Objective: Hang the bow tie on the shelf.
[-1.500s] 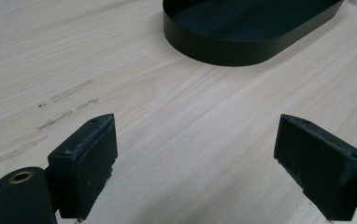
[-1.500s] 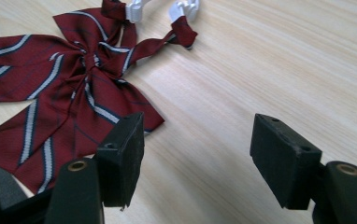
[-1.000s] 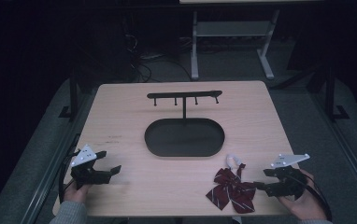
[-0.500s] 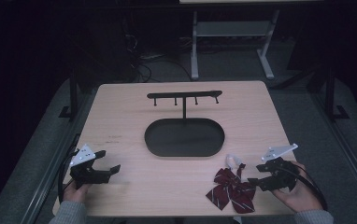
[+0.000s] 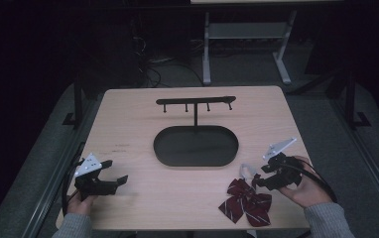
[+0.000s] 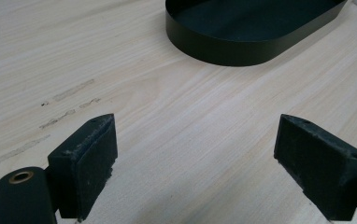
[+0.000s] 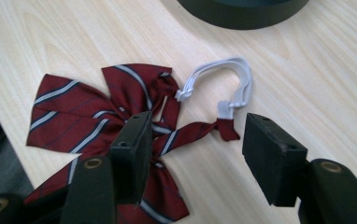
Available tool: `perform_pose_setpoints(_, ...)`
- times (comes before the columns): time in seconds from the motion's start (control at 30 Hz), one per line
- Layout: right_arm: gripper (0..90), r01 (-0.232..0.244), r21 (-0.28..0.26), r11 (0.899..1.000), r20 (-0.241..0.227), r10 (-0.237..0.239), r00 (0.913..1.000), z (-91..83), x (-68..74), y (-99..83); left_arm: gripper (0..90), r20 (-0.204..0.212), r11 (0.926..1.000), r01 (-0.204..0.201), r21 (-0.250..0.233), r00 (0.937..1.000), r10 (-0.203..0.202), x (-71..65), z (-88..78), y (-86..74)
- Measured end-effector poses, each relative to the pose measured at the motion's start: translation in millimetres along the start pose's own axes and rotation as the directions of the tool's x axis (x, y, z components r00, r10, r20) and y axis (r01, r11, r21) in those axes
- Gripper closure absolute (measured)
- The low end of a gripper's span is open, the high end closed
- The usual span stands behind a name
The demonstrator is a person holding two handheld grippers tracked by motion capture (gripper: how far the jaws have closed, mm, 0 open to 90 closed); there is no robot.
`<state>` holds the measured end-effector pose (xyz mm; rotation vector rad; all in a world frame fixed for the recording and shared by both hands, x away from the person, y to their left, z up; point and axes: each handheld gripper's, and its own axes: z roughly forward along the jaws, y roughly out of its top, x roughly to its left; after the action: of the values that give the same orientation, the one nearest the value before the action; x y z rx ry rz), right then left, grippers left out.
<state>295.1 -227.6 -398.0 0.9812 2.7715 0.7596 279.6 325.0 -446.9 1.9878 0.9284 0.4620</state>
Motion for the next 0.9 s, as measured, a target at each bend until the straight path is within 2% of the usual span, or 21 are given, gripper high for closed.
perform_pose_setpoints(0.17, 44.2, 0.02, 0.033, 0.999, -0.007, -0.02, 0.9998, 7.2, -4.6, 16.2, 12.9, -0.001, 1.0, 0.0, 0.001, 1.0, 0.0, -0.1, 0.3, 0.1)
perform_pose_setpoints(0.33, 44.9, 0.017, 0.052, 0.999, -0.015, -0.016, 0.9997, 14.0, -10.9, 25.9, 12.9, 0.0, 1.0, -0.004, 0.0, 1.0, 0.004, -0.2, -0.2, 0.5)
perform_pose_setpoints(0.5, 47.3, 0.014, 0.101, 0.995, -0.021, -0.012, 0.9997, 25.9, -19.0, 36.8, 12.9, -0.001, 1.0, -0.002, 0.001, 1.0, 0.002, 0.2, 0.0, 0.5)
perform_pose_setpoints(0.9, 53.8, -0.005, 0.177, 0.984, 0.004, 0.005, 1.0, 46.1, -31.0, 46.4, 12.9, 0.001, 1.0, -0.006, 0.003, 1.0, 0.006, -0.2, -0.2, 1.0)
